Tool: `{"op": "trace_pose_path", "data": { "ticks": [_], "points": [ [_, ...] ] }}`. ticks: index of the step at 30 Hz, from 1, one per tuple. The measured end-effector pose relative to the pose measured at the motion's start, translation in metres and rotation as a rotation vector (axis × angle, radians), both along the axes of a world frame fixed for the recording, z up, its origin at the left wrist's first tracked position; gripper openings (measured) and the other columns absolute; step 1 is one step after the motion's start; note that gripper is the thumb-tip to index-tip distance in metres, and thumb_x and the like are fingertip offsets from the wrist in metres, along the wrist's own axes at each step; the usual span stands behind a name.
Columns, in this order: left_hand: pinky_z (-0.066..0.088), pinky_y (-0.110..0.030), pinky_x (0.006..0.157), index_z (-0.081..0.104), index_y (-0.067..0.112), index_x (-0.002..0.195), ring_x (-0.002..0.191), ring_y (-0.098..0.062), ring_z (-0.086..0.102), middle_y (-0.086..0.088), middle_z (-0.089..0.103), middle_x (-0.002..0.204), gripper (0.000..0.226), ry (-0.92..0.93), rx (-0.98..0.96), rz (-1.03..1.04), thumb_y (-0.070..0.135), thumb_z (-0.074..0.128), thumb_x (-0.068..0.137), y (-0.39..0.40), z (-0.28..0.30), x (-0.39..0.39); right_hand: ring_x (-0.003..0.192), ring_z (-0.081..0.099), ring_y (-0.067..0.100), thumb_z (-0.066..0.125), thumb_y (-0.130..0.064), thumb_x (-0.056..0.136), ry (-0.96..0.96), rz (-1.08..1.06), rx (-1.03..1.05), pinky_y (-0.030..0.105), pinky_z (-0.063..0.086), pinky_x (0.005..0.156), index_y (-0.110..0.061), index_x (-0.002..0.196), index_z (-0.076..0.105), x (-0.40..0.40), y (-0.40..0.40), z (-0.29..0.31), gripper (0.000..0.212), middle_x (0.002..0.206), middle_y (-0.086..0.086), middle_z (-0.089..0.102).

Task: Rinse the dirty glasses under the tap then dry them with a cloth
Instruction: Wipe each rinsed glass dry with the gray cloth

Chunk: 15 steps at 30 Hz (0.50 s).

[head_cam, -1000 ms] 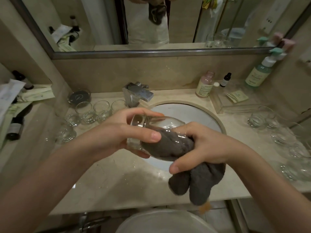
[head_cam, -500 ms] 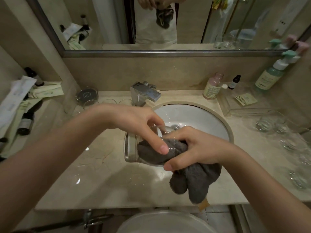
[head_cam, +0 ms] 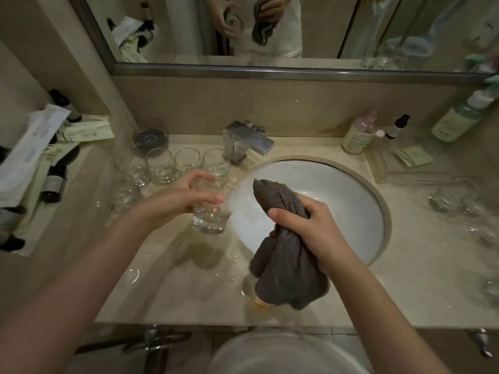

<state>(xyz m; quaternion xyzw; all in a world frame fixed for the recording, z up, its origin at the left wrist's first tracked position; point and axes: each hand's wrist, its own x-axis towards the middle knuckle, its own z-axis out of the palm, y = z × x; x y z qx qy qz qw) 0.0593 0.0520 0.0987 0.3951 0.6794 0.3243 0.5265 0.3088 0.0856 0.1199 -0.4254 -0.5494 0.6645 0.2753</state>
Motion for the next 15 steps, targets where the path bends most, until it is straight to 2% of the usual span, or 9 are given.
{"op": "trace_pose_path", "data": {
  "ticks": [2, 5, 8, 11, 15],
  "points": [
    [0.049, -0.045, 0.097, 0.053, 0.032, 0.111, 0.104, -0.027, 0.069, -0.007, 0.074, 0.107, 0.109, 0.003, 0.025, 0.122, 0.06, 0.092, 0.013, -0.001, -0.015, -0.01, 0.069, 0.063, 0.025, 0.073, -0.011, 0.082, -0.006, -0.006, -0.021, 0.037, 0.054, 0.069, -0.031, 0.069, 0.072, -0.008, -0.003, -0.006, 0.025, 0.065, -0.002, 0.061],
    [0.047, -0.037, 0.093, 0.052, 0.035, 0.112, 0.108, -0.022, 0.064, -0.005, 0.07, 0.108, 0.095, 0.088, 0.035, 0.241, 0.05, 0.09, 0.026, 0.0, -0.033, -0.026, 0.071, 0.063, 0.026, 0.073, -0.011, 0.083, 0.004, -0.014, -0.054, 0.039, 0.055, 0.07, -0.031, 0.065, 0.071, -0.019, -0.006, -0.013, 0.028, 0.064, -0.002, 0.061],
    [0.05, -0.038, 0.095, 0.054, 0.035, 0.119, 0.105, -0.018, 0.063, 0.002, 0.066, 0.106, 0.101, 0.25, 0.07, 0.258, 0.055, 0.085, 0.026, 0.001, -0.049, -0.045, 0.071, 0.062, 0.025, 0.073, -0.01, 0.083, -0.002, -0.006, -0.053, 0.039, 0.053, 0.071, -0.03, 0.063, 0.071, -0.028, -0.009, -0.023, 0.028, 0.063, -0.002, 0.061],
    [0.049, -0.035, 0.092, 0.053, 0.026, 0.124, 0.105, -0.018, 0.061, 0.005, 0.063, 0.108, 0.11, 0.376, 0.056, 0.243, 0.058, 0.078, 0.022, -0.001, -0.061, -0.063, 0.07, 0.061, 0.026, 0.073, -0.011, 0.083, -0.01, 0.017, -0.07, 0.039, 0.051, 0.07, -0.027, 0.065, 0.07, -0.036, -0.012, -0.03, 0.024, 0.065, 0.002, 0.059],
    [0.047, -0.049, 0.098, 0.047, 0.029, 0.123, 0.11, -0.024, 0.059, 0.006, 0.061, 0.112, 0.107, 0.533, 0.006, 0.276, 0.062, 0.075, 0.026, -0.003, -0.081, -0.086, 0.07, 0.06, 0.026, 0.078, -0.016, 0.079, -0.036, 0.051, -0.103, 0.041, 0.051, 0.072, -0.024, 0.066, 0.069, -0.047, -0.017, -0.041, 0.018, 0.067, 0.004, 0.059]
  ]
}}
